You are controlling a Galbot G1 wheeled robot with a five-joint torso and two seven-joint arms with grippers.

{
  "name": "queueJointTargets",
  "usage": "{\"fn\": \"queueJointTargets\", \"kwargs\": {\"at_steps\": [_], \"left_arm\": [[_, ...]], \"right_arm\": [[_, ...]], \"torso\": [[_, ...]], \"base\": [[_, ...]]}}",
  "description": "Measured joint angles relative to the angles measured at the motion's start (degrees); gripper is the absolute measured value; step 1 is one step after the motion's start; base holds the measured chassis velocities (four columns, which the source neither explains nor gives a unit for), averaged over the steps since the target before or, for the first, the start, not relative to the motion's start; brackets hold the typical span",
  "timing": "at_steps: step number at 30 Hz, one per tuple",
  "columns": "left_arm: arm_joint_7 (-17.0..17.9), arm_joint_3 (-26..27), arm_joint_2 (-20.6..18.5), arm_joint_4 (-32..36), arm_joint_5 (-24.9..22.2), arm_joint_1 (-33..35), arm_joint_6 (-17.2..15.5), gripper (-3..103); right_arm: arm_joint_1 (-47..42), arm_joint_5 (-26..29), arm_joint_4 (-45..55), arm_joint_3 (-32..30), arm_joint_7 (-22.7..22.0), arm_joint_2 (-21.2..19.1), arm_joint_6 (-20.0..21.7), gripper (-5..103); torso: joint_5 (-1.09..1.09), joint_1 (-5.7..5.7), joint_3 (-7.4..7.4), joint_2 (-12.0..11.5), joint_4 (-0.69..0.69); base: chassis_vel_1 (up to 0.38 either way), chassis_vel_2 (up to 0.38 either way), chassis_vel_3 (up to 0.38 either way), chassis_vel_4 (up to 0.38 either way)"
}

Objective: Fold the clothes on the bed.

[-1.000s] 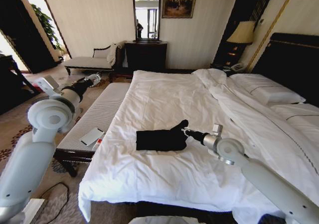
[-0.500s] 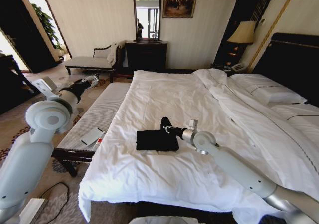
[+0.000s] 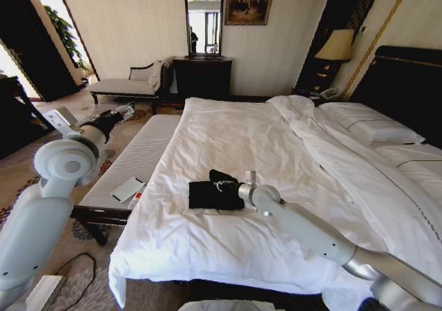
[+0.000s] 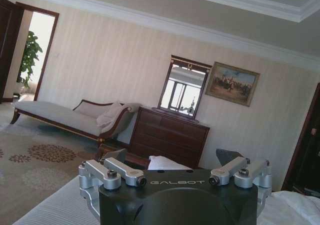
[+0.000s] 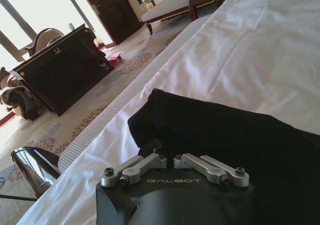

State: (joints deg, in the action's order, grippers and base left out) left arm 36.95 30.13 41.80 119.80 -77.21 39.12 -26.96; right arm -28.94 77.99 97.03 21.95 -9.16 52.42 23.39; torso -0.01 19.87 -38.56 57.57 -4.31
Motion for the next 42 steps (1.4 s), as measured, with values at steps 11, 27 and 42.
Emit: {"fn": "queueJointTargets", "kwargs": {"at_steps": [11, 27, 42], "left_arm": [[0.29, 0.61, -0.69, 0.74, -0.48, 0.40, 0.04, 100], [0.47, 0.85, -0.89, 1.07, -0.49, 1.06, 0.10, 100], [0.73, 2.33, -0.80, 1.19, -0.28, 2.68, 0.15, 100]], "right_arm": [[2.63, -0.61, -3.05, 3.11, 0.02, 2.59, -0.09, 1], [2.03, -3.48, -4.49, 4.11, 0.73, 3.85, -2.65, 13], [2.55, -1.72, -5.21, 3.42, 9.37, 5.36, -14.37, 67]], "torso": [[0.00, 0.00, 0.00, 0.00, 0.00], [0.00, 0.00, 0.00, 0.00, -0.01], [0.00, 0.00, 0.00, 0.00, 0.00]], "base": [[0.000, 0.000, 0.000, 0.000], [0.000, 0.000, 0.000, 0.000], [0.000, 0.000, 0.000, 0.000]]}}
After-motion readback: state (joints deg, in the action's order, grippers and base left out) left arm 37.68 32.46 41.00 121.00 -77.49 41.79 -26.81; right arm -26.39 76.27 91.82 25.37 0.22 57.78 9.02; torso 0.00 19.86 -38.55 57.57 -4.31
